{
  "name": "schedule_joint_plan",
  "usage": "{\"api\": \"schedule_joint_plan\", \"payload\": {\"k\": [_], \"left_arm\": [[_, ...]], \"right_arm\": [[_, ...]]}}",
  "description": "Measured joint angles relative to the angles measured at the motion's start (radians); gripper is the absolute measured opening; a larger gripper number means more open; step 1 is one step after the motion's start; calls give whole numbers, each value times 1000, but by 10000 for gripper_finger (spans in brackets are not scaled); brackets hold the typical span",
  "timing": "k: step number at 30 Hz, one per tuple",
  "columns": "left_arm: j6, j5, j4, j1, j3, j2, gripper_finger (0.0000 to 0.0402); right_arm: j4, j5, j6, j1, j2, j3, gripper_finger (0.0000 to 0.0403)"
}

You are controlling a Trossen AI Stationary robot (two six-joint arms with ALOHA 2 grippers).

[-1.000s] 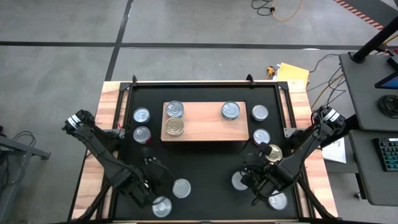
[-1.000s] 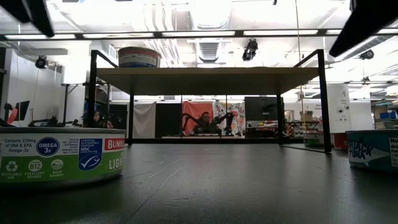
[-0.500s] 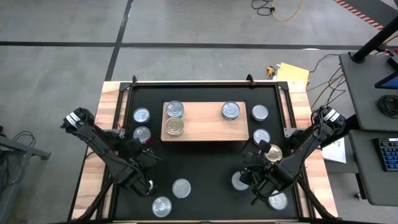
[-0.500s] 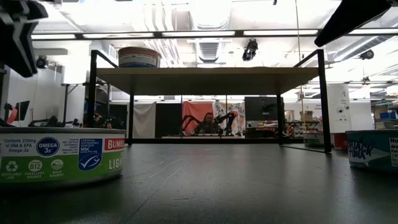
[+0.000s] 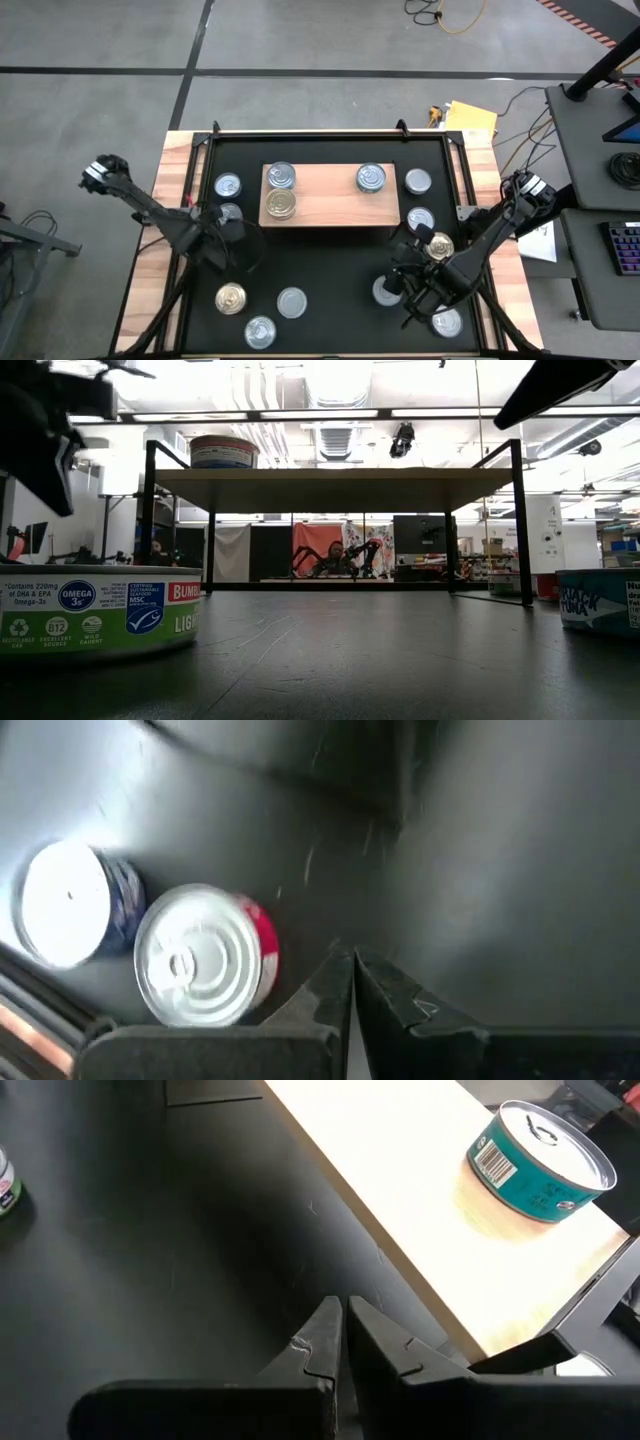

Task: Stack canned seafood by type on shelf
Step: Put the red tuna can on the shelf

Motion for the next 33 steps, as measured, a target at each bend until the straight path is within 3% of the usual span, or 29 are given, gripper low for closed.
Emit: {"api": "schedule_joint_plan", "payload": {"k": [4,10,18,33], "left_arm": [[-13,38,1,60,-70,-97,0],[-55,-20,7,109,-152,-134,0],[-127,-98,19,129,-191,-67,0],[-127,-101,123,135,-214,100,0]], "right_arm": [[3,0,0,-3,0,0,13],[8,0,2,-3,0,0,13],[14,0,2,-3,0,0,13],[27,-1,2,-3,0,0,13]]}}
